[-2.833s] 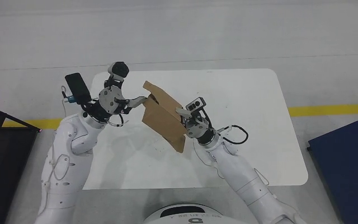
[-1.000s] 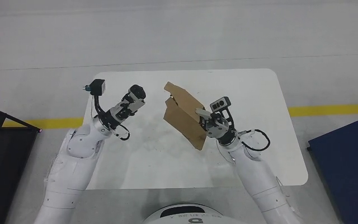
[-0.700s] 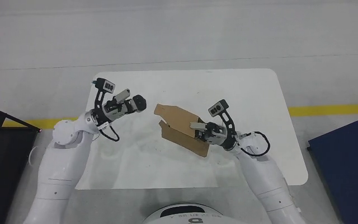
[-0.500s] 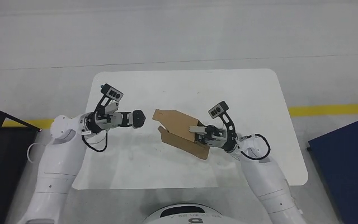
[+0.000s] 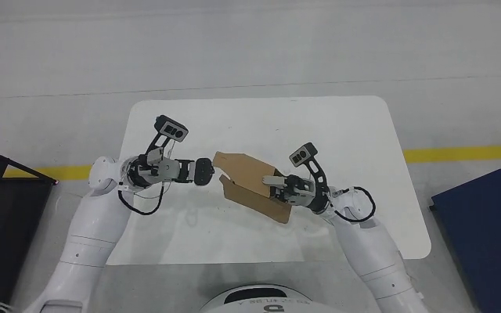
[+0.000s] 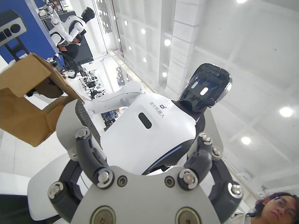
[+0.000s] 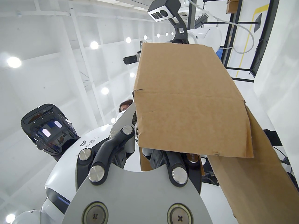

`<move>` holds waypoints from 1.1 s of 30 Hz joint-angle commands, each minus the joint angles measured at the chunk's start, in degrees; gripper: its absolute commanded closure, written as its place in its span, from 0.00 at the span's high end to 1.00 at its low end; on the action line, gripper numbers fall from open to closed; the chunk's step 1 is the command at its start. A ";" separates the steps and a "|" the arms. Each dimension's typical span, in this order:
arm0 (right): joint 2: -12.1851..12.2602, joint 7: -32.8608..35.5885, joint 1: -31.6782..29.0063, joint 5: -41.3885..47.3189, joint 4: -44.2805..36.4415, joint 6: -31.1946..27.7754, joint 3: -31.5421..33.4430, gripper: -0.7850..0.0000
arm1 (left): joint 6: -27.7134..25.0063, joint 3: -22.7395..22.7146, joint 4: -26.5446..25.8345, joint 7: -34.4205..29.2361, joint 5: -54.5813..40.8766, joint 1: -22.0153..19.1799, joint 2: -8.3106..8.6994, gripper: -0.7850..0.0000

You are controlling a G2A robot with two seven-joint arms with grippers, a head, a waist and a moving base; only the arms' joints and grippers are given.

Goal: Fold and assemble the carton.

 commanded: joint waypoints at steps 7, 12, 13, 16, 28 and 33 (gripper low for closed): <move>0.43 -0.31 -0.53 -0.52 -1.23 -0.03 -0.63 0.00 | 2.26 3.34 1.76 0.00 -2.81 -2.21 0.06 1.00; 0.65 -0.50 -0.93 -0.60 -1.98 -0.30 -1.24 0.00 | 2.21 5.64 1.74 0.00 -2.18 -3.22 0.28 1.00; 0.69 -0.58 -0.99 -0.59 -2.08 -0.34 -1.31 0.00 | 2.02 5.92 1.72 0.00 -1.80 -3.39 0.41 1.00; 0.84 -0.71 -1.19 -0.40 -2.30 -0.47 -1.47 0.00 | 1.03 6.68 1.75 0.00 -0.93 -3.33 0.78 1.00; 1.45 -1.23 -1.75 -1.10 -3.50 -0.48 -2.30 0.00 | -1.57 9.33 0.98 0.00 0.16 -3.06 2.10 1.00; 1.72 -1.62 -1.73 -1.49 -3.76 -0.42 -2.43 0.00 | -2.27 9.92 1.34 0.00 0.35 -3.08 2.65 1.00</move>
